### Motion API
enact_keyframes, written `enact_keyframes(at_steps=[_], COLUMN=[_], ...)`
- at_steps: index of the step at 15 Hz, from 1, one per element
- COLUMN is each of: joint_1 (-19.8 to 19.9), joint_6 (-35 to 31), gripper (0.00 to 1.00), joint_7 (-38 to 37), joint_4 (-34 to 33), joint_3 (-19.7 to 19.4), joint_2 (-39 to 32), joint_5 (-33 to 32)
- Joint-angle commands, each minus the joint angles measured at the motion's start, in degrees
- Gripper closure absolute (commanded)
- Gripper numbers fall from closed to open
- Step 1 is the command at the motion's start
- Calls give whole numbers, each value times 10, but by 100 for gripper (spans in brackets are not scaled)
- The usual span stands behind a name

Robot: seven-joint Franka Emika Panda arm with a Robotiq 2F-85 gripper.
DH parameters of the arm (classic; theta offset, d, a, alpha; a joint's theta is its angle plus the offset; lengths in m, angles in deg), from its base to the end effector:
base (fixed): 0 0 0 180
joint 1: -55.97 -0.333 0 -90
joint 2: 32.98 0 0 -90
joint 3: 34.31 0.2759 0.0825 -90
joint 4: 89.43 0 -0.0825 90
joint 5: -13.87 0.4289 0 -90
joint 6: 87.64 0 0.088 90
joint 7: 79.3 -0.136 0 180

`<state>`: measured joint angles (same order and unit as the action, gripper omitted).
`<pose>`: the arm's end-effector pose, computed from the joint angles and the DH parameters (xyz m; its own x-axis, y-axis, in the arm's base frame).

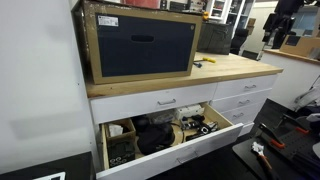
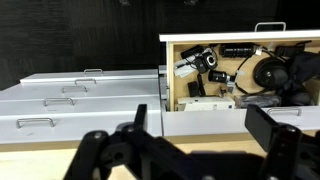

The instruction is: Pull open the top left drawer

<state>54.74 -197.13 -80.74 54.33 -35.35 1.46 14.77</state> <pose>0.4324 0.0036 0.4074 0.9997 -0.0239 0.0022 -0.0238 -0.9994 -0.0251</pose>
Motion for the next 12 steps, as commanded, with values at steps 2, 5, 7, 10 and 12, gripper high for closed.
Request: enact_keyframes(at_steps=[2,5,7,10,12], joint_1=[7,5,2,-11,-23], joint_6=[-2,-28,-47,-74,-93], gripper=[0,0,0,0,0], joint_7=[3,-9,-14,-16,-21], joint_4=[-5,-9,-10,-6,-2], joint_3=[3,7,9,18,29], joint_2=[-13,-46,-74,-119,-150], joint_5=[2,9,19,44,67])
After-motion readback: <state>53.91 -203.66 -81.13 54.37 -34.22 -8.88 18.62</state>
